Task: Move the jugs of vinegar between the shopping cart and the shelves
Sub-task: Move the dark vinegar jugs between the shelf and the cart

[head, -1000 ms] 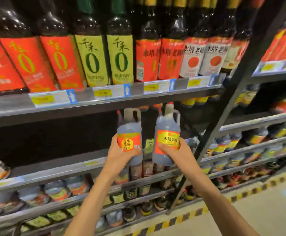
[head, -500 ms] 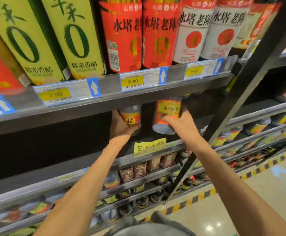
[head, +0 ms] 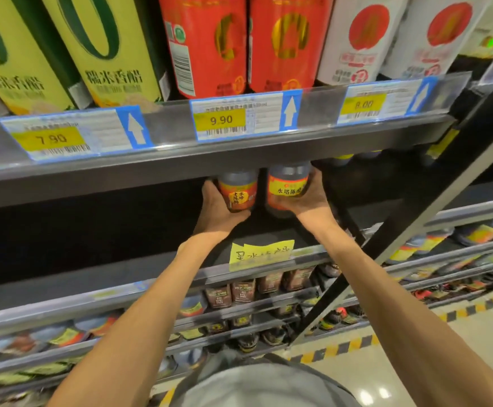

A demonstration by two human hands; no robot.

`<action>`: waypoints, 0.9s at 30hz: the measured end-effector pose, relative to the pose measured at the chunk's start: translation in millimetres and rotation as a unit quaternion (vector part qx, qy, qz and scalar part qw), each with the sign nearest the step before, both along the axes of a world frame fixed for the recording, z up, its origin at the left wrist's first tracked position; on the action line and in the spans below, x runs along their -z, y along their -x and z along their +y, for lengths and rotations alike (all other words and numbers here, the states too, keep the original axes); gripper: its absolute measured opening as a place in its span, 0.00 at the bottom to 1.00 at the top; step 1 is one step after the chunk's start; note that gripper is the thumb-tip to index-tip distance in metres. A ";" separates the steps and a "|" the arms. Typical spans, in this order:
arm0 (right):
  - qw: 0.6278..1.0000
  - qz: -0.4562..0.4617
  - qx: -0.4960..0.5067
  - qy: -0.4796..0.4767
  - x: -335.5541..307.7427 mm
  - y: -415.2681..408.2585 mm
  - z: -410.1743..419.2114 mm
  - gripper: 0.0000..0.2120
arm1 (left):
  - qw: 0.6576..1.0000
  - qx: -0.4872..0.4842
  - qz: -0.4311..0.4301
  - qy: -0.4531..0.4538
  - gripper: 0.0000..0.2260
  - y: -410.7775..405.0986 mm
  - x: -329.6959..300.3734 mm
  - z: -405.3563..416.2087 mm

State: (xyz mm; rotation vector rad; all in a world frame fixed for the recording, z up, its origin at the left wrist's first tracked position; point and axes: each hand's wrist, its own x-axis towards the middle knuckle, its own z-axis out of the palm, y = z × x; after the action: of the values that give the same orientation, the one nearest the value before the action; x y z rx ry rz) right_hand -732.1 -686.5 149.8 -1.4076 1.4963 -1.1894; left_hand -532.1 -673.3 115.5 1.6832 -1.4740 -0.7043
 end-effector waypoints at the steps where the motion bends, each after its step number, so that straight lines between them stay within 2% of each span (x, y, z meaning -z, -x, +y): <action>1: 1.000 0.004 0.000 0.004 1.3 -0.4 -3.3 0.47 | 1.000 0.009 -0.012 -0.019 0.46 -4.6 2.6 0.1; 3: 1.000 0.005 -0.010 0.009 2.4 -0.2 -10.3 0.46 | 0.999 0.022 -0.027 -0.040 0.46 -11.2 5.0 1.4; 9: 0.998 0.040 -0.044 -0.014 12.1 2.4 -14.7 0.44 | 0.999 0.005 -0.022 -0.027 0.38 -8.4 3.8 2.4; 11: 0.998 0.056 -0.032 -0.021 11.8 0.2 -18.4 0.46 | 0.999 -0.003 -0.027 -0.026 0.37 -7.2 5.4 1.9; 14: 0.995 0.087 -0.025 -0.030 32.7 11.0 -28.3 0.59 | 0.999 -0.004 -0.026 -0.022 0.37 -6.5 6.5 1.0; 15: 0.993 0.109 -0.033 -0.040 37.2 15.2 -27.6 0.59 | 0.999 -0.005 -0.025 -0.019 0.37 -6.4 6.7 0.9; 18: 0.986 0.139 -0.046 -0.075 26.7 16.1 -16.2 0.46 | 0.999 -0.010 -0.030 -0.014 0.37 -4.6 7.2 -1.3; 20: 0.983 0.155 -0.054 -0.078 30.6 18.0 -22.6 0.42 | 0.999 -0.014 -0.040 -0.012 0.38 -2.9 6.9 -3.9; 27: 0.980 0.180 -0.051 -0.066 29.0 10.4 -40.6 0.39 | 0.999 -0.033 -0.042 0.006 0.38 0.3 9.2 -19.1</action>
State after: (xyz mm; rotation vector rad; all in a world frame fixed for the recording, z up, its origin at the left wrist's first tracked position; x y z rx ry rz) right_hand -742.5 -727.1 120.8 -1.6488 1.6881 -0.7830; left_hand -532.4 -692.5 106.2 1.7623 -1.4709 -0.5937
